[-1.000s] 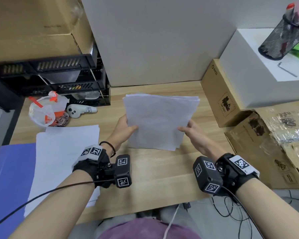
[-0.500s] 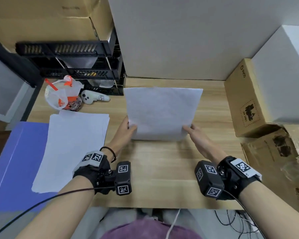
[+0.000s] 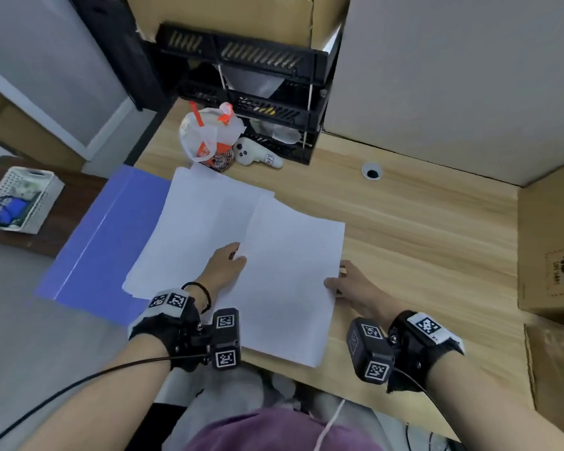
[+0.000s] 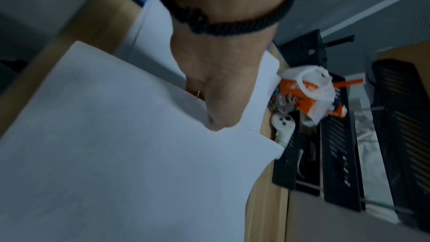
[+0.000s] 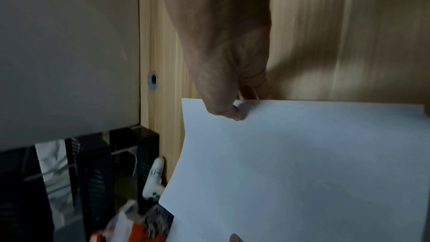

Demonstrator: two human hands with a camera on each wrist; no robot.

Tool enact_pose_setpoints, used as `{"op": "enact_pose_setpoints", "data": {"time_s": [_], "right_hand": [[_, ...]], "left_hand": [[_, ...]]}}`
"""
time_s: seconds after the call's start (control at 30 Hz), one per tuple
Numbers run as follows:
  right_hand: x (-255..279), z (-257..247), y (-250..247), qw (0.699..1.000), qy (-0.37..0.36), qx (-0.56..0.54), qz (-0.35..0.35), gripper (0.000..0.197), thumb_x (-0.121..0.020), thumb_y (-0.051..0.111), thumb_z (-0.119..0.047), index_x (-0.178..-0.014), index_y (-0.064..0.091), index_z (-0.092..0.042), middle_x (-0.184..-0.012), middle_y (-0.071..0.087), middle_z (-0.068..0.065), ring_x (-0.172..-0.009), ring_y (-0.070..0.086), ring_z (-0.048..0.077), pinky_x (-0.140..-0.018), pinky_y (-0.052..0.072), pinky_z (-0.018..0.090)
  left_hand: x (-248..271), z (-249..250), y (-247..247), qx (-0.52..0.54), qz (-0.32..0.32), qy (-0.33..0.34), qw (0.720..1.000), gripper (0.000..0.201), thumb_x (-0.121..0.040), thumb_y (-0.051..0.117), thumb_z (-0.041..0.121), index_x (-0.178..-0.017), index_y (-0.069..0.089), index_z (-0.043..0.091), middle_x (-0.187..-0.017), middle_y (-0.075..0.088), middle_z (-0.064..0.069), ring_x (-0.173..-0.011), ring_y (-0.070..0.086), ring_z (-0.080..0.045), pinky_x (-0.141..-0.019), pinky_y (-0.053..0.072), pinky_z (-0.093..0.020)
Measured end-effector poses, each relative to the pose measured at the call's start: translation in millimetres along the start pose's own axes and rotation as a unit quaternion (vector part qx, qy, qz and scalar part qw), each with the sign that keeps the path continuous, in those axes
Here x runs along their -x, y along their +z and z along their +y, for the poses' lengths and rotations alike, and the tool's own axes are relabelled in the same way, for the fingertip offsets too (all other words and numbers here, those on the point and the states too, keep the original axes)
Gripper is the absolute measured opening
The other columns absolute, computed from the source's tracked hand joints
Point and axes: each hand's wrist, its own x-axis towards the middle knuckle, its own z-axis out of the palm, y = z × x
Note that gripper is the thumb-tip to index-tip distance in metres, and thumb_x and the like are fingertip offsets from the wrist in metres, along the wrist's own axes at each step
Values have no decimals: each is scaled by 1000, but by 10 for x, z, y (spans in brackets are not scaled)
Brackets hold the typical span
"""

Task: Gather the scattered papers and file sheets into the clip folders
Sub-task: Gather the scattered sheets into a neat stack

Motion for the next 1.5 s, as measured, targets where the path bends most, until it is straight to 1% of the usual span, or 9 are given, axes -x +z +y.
{"op": "enact_pose_setpoints", "data": {"time_s": [0.2, 0.3, 0.37, 0.47, 0.6, 0.77, 0.97, 1.3, 1.5], "right_hand": [[-324, -489, 639, 995, -37, -10, -89, 42, -89, 55, -4, -129, 48, -16, -92, 70, -2, -77, 67, 17, -84, 54, 39], [-457, -541, 787, 994, -6, -17, -109, 78, -87, 60, -21, -151, 17, -29, -93, 49, -9, -96, 53, 19, -99, 48, 39], [-508, -508, 815, 992, 26, -35, -115, 66, -91, 59, -19, -145, 23, -34, -90, 45, -6, -95, 51, 23, -85, 49, 34], [-512, -428, 808, 991, 50, -46, -111, 20, -94, 56, -13, -101, 43, -26, -79, 47, 0, -74, 46, 18, -65, 36, 29], [-526, -322, 826, 993, 64, 38, -87, 29, -96, 55, -22, -125, 53, -26, -106, 61, 1, -98, 56, 15, -90, 45, 32], [-628, -313, 894, 994, 76, -5, -73, 30, -95, 55, -17, -125, 54, -22, -107, 63, 1, -102, 57, 18, -99, 46, 38], [-616, -406, 870, 994, 81, -27, -68, 22, -95, 53, -15, -114, 57, -25, -106, 70, -1, -106, 64, 18, -87, 47, 35], [-551, -274, 669, 990, 95, -104, -25, 22, -100, 45, -17, -117, 60, -18, -102, 64, 6, -86, 61, 21, -77, 52, 37], [-470, -159, 580, 986, 104, -133, -1, 20, -99, 47, -21, -114, 61, -21, -106, 70, 2, -94, 63, 20, -78, 51, 34]], "left_hand": [[-2, -26, -836, -7, 128, 3, 992, 49, -100, 44, 13, -147, 32, 15, -148, 38, -6, -139, 34, -22, -109, 31, -34], [-89, -32, -1115, -5, 162, -4, 987, 57, -101, 43, 14, -152, 19, 16, -156, 27, -4, -144, 26, -22, -113, 27, -39], [-161, -110, -1227, -10, 166, -14, 986, 60, -100, 44, 12, -153, 16, 13, -159, 22, -4, -145, 24, -24, -115, 26, -41], [-271, -267, -1301, -17, 153, -49, 987, 62, -98, 47, 11, -152, 18, 10, -158, 23, -6, -144, 27, -26, -115, 27, -42], [-384, -396, -1337, -38, 145, -89, 985, 65, -96, 50, 13, -152, 17, 9, -157, 26, -7, -142, 30, -28, -111, 28, -40], [-515, -341, -1290, -61, 150, -75, 984, 61, -92, 53, 16, -148, 27, 11, -150, 39, -7, -136, 39, -28, -105, 35, -39], [-593, -280, -1096, -96, 122, -70, 985, 35, -90, 57, 19, -123, 47, 17, -112, 53, -1, -105, 52, -24, -85, 37, -30], [-958, 54, -1128, -143, 86, -21, 986, 76, -75, 66, 35, -142, 37, 11, -145, 41, -13, -136, 33, -31, -109, 29, -42], [-1234, 247, -1028, -275, 121, -11, 954, 59, -81, 65, 31, -134, 40, 23, -135, 47, -14, -138, 25, -30, -109, 24, -45]]}}
